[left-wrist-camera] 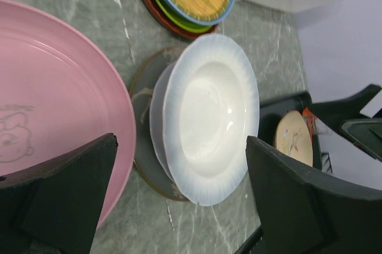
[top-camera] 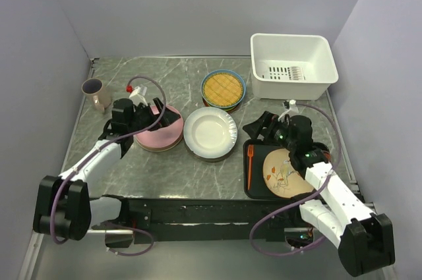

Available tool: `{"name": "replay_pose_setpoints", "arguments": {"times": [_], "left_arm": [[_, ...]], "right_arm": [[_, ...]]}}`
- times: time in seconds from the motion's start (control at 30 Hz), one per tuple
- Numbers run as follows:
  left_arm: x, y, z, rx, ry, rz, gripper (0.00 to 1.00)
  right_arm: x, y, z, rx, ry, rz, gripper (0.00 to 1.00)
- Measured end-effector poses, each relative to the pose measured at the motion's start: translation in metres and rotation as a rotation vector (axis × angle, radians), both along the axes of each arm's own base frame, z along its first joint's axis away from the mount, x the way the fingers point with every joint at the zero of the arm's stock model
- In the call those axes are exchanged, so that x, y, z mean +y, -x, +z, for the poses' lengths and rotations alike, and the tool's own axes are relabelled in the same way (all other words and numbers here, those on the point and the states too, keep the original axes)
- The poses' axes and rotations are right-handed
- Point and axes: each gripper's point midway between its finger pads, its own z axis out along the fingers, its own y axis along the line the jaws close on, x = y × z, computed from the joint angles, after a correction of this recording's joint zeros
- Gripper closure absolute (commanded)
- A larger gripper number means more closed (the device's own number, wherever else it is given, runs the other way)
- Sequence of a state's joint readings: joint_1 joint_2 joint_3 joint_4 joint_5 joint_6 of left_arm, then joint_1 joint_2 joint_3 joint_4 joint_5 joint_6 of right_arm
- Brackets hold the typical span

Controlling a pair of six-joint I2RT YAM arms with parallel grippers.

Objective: Place the plates into the plastic bin on the countertop
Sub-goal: Pick up the plate at the center of the board.

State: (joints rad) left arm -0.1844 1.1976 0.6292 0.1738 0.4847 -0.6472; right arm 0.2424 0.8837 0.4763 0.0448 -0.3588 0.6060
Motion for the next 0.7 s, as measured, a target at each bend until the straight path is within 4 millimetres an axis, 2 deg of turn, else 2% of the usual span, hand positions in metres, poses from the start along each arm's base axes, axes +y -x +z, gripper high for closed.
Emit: {"name": "replay_pose_setpoints", "arguments": {"times": [0.17, 0.27, 0.3, 0.4, 0.7], "left_arm": [[-0.018, 0.007, -0.022, 0.074, -0.013, -0.064, 0.13], [-0.022, 0.01, -0.04, 0.129, -0.024, -0.08, 0.23], [-0.022, 0.01, -0.043, 0.141, -0.025, -0.083, 0.29], [-0.027, 0.012, -0.055, 0.174, -0.027, -0.101, 0.37], [-0.053, 0.022, -0.068, 0.2, -0.027, -0.183, 0.46]], "right_arm": [[0.017, 0.005, -0.007, 0.023, -0.002, 0.056, 0.0], [0.027, 0.009, -0.014, 0.045, 0.005, 0.09, 0.0], [0.029, 0.01, -0.015, 0.048, 0.006, 0.096, 0.0], [0.036, 0.012, -0.02, 0.059, 0.009, 0.118, 0.0], [0.041, 0.012, -0.03, 0.089, 0.009, 0.126, 0.0]]}}
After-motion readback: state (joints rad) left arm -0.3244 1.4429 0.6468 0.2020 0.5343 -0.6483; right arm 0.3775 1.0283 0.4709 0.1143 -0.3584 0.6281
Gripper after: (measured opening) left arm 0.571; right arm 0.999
